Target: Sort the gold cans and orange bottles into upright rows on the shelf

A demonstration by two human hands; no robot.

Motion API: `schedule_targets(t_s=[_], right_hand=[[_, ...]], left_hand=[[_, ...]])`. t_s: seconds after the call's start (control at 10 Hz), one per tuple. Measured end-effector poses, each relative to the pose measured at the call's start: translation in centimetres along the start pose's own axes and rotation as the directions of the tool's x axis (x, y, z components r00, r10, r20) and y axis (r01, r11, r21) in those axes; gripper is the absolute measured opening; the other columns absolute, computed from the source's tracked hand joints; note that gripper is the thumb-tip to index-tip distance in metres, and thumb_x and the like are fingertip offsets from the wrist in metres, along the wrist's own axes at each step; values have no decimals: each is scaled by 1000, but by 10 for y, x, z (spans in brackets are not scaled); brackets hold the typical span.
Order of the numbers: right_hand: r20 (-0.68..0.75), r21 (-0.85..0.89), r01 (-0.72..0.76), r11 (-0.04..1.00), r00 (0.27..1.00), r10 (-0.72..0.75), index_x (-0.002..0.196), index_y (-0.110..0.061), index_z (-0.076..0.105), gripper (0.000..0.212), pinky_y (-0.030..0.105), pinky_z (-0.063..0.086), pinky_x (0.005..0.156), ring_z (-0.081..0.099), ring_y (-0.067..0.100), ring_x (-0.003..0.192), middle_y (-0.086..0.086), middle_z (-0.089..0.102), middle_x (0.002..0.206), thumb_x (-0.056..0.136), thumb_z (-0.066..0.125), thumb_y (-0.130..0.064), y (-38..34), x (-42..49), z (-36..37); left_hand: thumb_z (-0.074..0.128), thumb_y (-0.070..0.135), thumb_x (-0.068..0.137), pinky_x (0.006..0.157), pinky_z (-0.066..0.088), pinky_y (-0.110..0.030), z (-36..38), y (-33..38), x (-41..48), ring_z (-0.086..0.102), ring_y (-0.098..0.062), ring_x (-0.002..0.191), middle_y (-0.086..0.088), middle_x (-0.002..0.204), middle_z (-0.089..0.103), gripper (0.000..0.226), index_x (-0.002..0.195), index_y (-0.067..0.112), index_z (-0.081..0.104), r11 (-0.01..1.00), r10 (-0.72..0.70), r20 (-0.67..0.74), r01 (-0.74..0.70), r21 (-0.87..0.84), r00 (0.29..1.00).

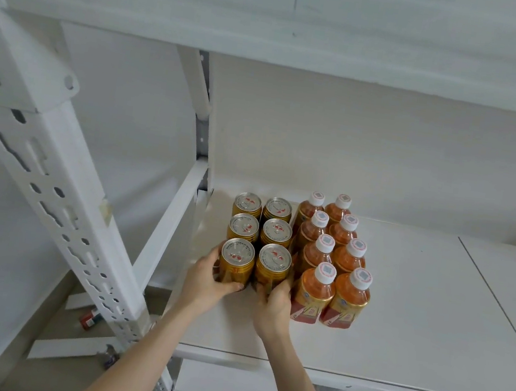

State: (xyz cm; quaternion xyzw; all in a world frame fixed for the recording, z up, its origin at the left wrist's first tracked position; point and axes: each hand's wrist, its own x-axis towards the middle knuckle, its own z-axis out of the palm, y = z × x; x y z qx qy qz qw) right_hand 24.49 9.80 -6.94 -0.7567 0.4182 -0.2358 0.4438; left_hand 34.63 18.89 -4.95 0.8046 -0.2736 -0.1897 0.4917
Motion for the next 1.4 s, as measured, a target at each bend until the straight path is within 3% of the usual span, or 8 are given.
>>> schedule_targets(t_s=[0.2, 0.5, 0.7, 0.9, 1.1, 1.2, 1.3, 1.4], right_hand=[[14, 2, -28, 1000, 1000, 28, 144, -5, 19, 70, 39, 27, 115, 32, 29, 138, 14, 34, 149, 87, 59, -4, -2, 0, 0], [62, 18, -164, 986, 985, 163, 137, -3, 29, 63, 40, 34, 111, 40, 33, 132, 17, 44, 140, 83, 60, 0, -5, -5, -5], [115, 45, -225, 973, 969, 219, 130, -2, 36, 44, 35, 39, 103, 48, 33, 125, 17, 51, 132, 90, 54, -6, -5, -4, -14], [111, -14, -195, 981, 974, 196, 127, 1, 40, 33, 32, 39, 100, 49, 33, 122, 19, 53, 130, 95, 45, -8, -13, -3, -18], [191, 5, -218, 976, 958, 213, 131, -3, 34, 46, 38, 39, 106, 46, 32, 124, 17, 48, 134, 89, 51, -4, -11, -10, -20], [236, 51, -153, 987, 962, 136, 137, -8, 28, 62, 39, 36, 109, 41, 29, 129, 10, 43, 140, 84, 59, -7, -11, -24, -28], [251, 81, -118, 990, 963, 95, 142, -15, 23, 76, 36, 36, 108, 41, 25, 130, 3, 42, 142, 79, 63, -8, -11, -40, -42], [268, 132, -164, 978, 955, 124, 144, -17, 23, 81, 33, 37, 107, 42, 23, 129, 2, 41, 141, 77, 68, -10, -2, -68, -67]], left_hand=[[86, 22, 64, 92, 45, -26, 3, -1, -1, 58, -21, 112, -2, 129, 59, 93, 142, 28, 35, 1000, 6, -27, -6, 13, 1000], [85, 29, 65, 99, 48, -44, 12, -6, -2, 57, -24, 117, -3, 131, 58, 93, 142, 25, 34, 1000, -14, -62, 15, 24, 998], [81, 19, 70, 98, 49, -35, 22, -10, -9, 59, -21, 115, -4, 128, 61, 79, 139, 19, 43, 1000, -3, -122, 3, 5, 992], [79, 19, 72, 99, 49, -40, 23, -9, -11, 59, -18, 115, -2, 127, 61, 76, 138, 22, 42, 1000, -10, -116, 11, 7, 993], [75, 25, 77, 101, 45, -37, 24, -10, -10, 57, -24, 115, -10, 124, 56, 77, 142, 20, 35, 990, -21, -110, 36, 139, 994], [72, 34, 80, 100, 43, -36, 23, -12, -13, 53, -29, 113, -14, 119, 51, 77, 143, 20, 31, 970, -38, -114, 64, 236, 993], [68, 37, 81, 99, 44, -38, 20, -8, -25, 50, -30, 117, -13, 125, 51, 77, 145, 19, 28, 948, -3, -95, 33, 317, 995], [64, 40, 85, 106, 36, -35, 19, -10, -52, 39, -27, 132, -11, 146, 36, 86, 150, 14, 15, 912, 9, -69, 20, 410, 998]])
